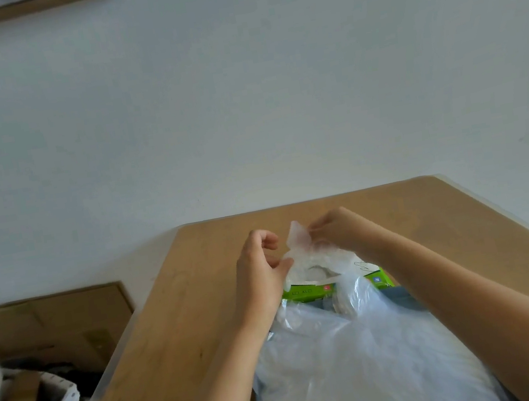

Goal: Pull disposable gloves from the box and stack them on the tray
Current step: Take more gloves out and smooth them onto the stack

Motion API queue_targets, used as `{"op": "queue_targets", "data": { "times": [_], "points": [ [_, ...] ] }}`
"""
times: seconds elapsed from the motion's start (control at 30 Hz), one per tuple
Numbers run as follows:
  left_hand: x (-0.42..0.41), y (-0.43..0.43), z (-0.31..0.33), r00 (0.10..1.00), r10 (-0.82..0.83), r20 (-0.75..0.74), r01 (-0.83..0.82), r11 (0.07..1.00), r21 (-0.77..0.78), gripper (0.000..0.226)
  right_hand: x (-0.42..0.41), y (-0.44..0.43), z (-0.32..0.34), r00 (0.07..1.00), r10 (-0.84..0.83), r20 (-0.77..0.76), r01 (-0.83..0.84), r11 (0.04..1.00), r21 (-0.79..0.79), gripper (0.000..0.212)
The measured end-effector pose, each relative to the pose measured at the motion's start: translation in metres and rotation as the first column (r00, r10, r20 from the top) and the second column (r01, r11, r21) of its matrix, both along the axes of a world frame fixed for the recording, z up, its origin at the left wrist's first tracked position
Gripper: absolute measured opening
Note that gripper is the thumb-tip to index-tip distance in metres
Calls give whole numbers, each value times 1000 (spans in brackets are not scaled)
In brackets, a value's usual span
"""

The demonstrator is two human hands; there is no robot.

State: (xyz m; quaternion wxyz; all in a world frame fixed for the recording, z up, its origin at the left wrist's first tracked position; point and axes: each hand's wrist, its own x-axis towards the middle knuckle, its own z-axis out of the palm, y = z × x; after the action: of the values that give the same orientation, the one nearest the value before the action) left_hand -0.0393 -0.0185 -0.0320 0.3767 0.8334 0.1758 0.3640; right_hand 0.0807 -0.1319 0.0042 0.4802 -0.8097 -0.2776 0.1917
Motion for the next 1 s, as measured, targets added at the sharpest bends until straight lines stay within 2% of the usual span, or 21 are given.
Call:
{"op": "queue_targets", "data": {
  "times": [0.03,0.07,0.17,0.23,0.3,0.4,0.5,0.57,0.6,0.67,0.73,0.8,0.87,0.93,1.0],
  "points": [
    [-1,3,-2,1000,8,-9,-7,999,32,34,4,2,0,998,-62,-30,64,997,52,27],
    [-2,5,-3,1000,4,-22,-2,997,77,35,8,3,1,991,-130,-29,132,987,92,25],
    [-3,10,-11,979,-96,-181,141,957,252,40,18,2,1,950,-285,129,283,959,33,38],
    [0,10,-21,908,-187,-376,308,904,295,55,18,4,0,951,-232,205,246,968,-46,37],
    [5,9,-28,825,-211,-524,412,859,304,59,17,10,-2,933,-169,318,215,970,-113,34],
    [5,4,-23,770,-181,-611,437,848,299,54,19,14,1,847,-167,504,222,974,-50,35],
    [6,2,-24,766,-163,-622,420,859,292,52,18,11,7,759,-166,629,131,986,102,30],
    [7,0,-24,765,-181,-618,410,877,251,54,11,11,10,708,-131,694,84,991,101,25],
    [7,0,-23,778,-183,-601,394,887,240,52,9,11,10,709,-143,690,84,989,119,27],
    [6,1,-23,842,-187,-506,336,916,221,42,13,9,10,769,-214,603,114,973,200,31],
    [5,1,-25,895,-193,-401,296,931,213,38,19,8,11,812,-233,535,163,971,176,22],
    [5,-1,-26,936,-164,-311,243,941,236,49,18,8,11,811,-161,563,127,987,100,28],
    [5,-4,-22,959,-76,-275,158,944,290,67,17,9,8,823,-63,565,32,997,65,22],
    [6,0,-20,949,-11,-314,121,935,335,91,15,8,2,858,31,512,-83,993,79,21],
    [6,11,-20,912,4,-411,153,925,349,109,14,11,-2,863,116,491,-180,980,86,19]
  ]
}}
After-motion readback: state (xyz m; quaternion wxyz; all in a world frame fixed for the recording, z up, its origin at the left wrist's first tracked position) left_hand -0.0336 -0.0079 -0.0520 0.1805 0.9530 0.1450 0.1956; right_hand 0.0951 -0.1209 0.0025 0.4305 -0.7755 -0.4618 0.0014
